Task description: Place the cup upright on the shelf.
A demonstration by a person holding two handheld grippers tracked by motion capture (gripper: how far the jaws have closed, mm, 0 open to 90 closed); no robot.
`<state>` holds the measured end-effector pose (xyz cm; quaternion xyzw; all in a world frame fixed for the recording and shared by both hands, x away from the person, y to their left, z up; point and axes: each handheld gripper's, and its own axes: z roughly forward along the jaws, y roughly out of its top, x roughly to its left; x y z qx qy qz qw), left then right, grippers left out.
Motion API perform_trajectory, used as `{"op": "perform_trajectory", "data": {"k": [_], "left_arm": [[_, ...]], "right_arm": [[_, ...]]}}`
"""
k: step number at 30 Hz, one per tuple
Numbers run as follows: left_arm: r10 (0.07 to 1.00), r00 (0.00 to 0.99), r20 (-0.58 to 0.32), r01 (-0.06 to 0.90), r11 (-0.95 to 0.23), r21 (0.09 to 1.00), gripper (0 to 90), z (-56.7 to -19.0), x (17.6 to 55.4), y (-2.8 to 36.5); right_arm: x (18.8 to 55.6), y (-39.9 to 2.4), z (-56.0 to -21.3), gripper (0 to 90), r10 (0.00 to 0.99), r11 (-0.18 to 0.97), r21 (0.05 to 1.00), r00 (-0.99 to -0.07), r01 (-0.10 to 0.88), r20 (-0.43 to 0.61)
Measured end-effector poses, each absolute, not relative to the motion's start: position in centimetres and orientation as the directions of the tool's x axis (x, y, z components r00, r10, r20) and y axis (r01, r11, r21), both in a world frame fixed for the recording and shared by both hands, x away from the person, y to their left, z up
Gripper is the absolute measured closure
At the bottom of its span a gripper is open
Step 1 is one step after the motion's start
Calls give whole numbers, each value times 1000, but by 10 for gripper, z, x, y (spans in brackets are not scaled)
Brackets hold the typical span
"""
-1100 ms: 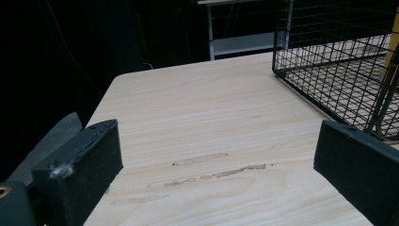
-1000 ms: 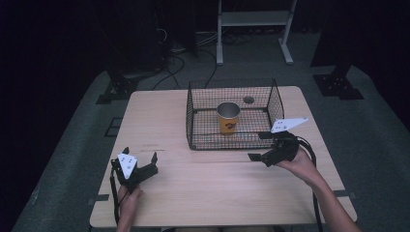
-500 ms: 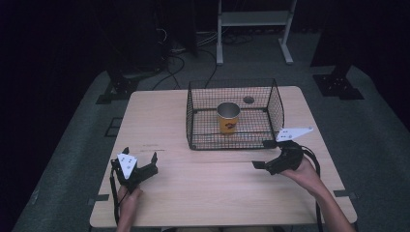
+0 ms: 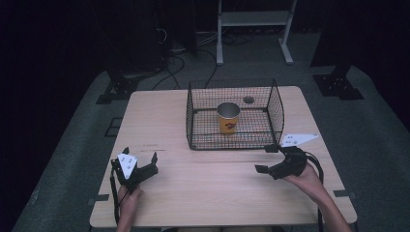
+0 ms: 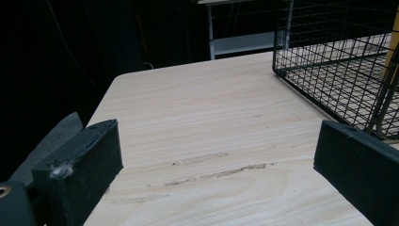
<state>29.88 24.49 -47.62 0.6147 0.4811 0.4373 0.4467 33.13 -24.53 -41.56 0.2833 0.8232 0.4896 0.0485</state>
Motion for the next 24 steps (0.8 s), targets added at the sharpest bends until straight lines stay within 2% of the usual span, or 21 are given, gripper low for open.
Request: {"op": "perform_trajectory", "data": {"k": [10, 24], "left_arm": [[981, 155, 115, 200, -145, 969, 8, -476, 299, 244], [982, 153, 114, 201, -144, 969, 8, -476, 299, 244]], "right_arm": [[316, -248, -428, 62, 548, 383, 818, -819, 428, 172], [281, -256, -456, 63, 580, 252, 862, -782, 440, 229]]}}
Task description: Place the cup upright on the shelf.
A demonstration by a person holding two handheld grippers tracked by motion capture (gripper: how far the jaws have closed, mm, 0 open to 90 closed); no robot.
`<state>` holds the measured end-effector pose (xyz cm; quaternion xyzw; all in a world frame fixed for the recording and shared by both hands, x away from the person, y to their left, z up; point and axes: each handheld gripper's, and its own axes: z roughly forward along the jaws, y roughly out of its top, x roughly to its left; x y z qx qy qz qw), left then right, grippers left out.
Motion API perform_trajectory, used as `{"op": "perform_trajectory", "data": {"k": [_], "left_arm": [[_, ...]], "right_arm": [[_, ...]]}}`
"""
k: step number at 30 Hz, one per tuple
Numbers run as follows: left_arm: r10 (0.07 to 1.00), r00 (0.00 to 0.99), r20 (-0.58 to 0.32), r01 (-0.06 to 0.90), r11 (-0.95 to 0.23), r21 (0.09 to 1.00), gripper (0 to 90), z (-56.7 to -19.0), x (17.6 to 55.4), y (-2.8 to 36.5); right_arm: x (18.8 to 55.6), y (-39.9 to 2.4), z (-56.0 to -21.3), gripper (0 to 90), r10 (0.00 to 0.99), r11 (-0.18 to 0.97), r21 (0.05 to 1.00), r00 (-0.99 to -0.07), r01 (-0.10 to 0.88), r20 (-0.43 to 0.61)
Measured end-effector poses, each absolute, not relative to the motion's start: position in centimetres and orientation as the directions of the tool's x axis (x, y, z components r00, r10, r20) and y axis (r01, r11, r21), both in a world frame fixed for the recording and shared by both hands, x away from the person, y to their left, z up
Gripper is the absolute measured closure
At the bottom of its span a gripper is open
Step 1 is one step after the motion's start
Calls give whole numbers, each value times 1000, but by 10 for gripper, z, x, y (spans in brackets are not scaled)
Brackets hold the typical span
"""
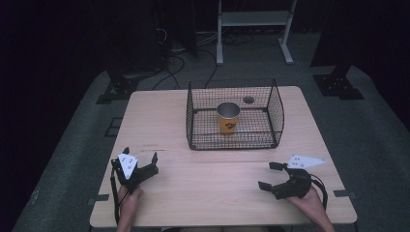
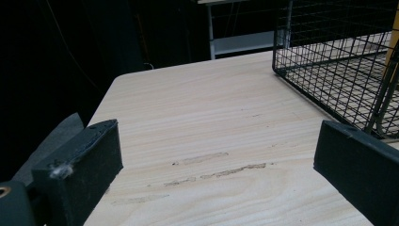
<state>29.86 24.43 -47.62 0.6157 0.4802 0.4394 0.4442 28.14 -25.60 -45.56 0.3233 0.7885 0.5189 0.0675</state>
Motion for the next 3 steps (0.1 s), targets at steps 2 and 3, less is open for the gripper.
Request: {"op": "perform_trajectory", "data": {"k": [2, 3], "left_arm": [[982, 152, 115, 200, -144, 969, 8, -476, 299, 244], [982, 153, 114, 201, -144, 969, 8, -476, 299, 244]], "right_arm": [[278, -258, -462, 63, 560, 198, 866, -778, 459, 284], [276, -259, -463, 62, 547, 196, 862, -782, 468, 300]]}}
